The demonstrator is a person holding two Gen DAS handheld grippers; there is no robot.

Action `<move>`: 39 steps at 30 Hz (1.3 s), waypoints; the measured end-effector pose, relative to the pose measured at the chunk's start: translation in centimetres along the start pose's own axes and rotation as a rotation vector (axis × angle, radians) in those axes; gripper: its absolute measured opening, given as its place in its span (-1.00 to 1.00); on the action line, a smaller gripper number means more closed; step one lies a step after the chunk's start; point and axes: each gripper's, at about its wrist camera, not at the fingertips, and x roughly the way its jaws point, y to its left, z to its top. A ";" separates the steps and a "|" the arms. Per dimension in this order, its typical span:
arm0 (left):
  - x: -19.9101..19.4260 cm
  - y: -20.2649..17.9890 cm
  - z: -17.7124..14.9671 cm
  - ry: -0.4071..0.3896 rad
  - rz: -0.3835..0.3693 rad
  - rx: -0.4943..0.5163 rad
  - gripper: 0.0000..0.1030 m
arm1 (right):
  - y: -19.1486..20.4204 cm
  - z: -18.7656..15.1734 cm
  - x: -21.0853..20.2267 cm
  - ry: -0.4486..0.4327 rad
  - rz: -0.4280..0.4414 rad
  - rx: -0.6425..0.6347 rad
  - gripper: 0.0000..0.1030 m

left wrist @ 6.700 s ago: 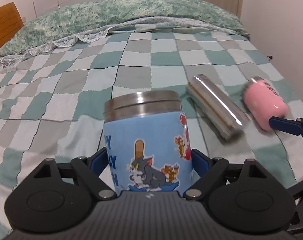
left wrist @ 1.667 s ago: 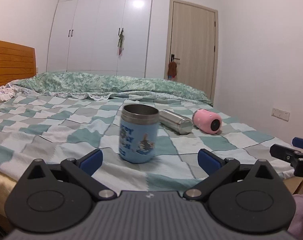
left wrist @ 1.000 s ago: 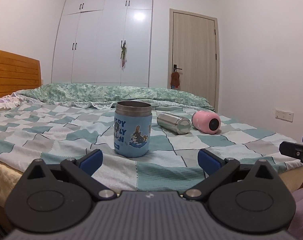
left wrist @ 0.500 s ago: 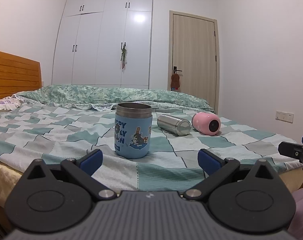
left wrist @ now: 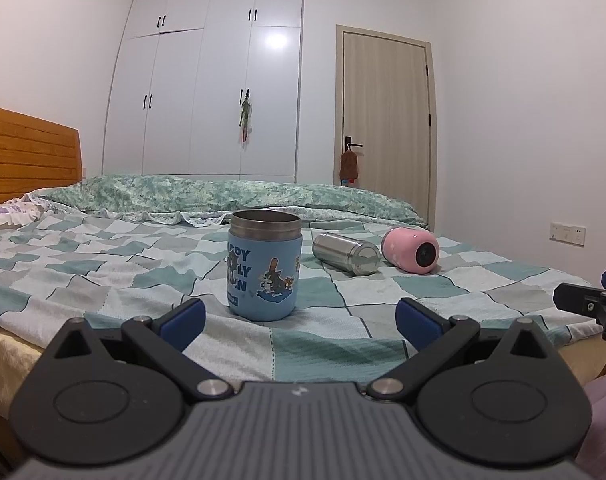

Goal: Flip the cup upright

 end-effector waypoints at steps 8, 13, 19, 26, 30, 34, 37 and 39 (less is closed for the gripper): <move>0.0 -0.1 0.1 -0.005 0.001 0.004 1.00 | 0.1 0.0 0.0 -0.002 0.000 -0.002 1.00; -0.1 0.0 0.0 -0.008 -0.001 0.003 1.00 | 0.2 -0.1 0.0 -0.005 0.000 -0.005 1.00; -0.2 0.0 0.0 -0.009 -0.002 0.006 1.00 | 0.2 -0.1 -0.1 -0.007 0.000 -0.007 1.00; -0.3 0.0 0.0 -0.013 -0.004 0.009 1.00 | 0.3 -0.1 -0.1 -0.008 0.000 -0.008 1.00; -0.3 0.0 0.0 -0.016 -0.004 0.011 1.00 | 0.3 -0.1 -0.1 -0.008 0.000 -0.008 1.00; -0.4 0.0 0.0 -0.017 -0.004 0.010 1.00 | 0.3 -0.1 -0.1 -0.008 0.000 -0.008 1.00; -0.3 0.0 0.0 -0.019 -0.002 0.008 1.00 | 0.3 -0.1 -0.1 -0.008 0.000 -0.009 1.00; -0.4 0.0 0.0 -0.021 -0.003 0.011 1.00 | 0.3 -0.1 -0.1 -0.008 0.000 -0.008 1.00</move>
